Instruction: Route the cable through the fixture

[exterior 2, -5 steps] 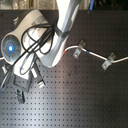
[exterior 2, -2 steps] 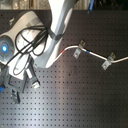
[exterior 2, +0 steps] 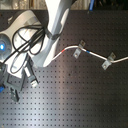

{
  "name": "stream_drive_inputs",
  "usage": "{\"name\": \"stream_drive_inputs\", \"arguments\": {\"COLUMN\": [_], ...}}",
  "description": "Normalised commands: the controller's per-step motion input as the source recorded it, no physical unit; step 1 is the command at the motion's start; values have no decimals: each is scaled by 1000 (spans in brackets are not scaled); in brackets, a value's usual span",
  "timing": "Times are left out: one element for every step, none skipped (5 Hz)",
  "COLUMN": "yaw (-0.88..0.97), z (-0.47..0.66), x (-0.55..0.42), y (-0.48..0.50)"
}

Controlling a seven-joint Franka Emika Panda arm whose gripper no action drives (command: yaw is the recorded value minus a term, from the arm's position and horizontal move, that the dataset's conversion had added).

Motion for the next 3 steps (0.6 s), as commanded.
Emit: {"name": "stream_drive_inputs", "arguments": {"yaw": [0, 0, 0], "z": [537, 530, -126], "x": [-191, -291, -45], "y": [202, 112, 12]}}
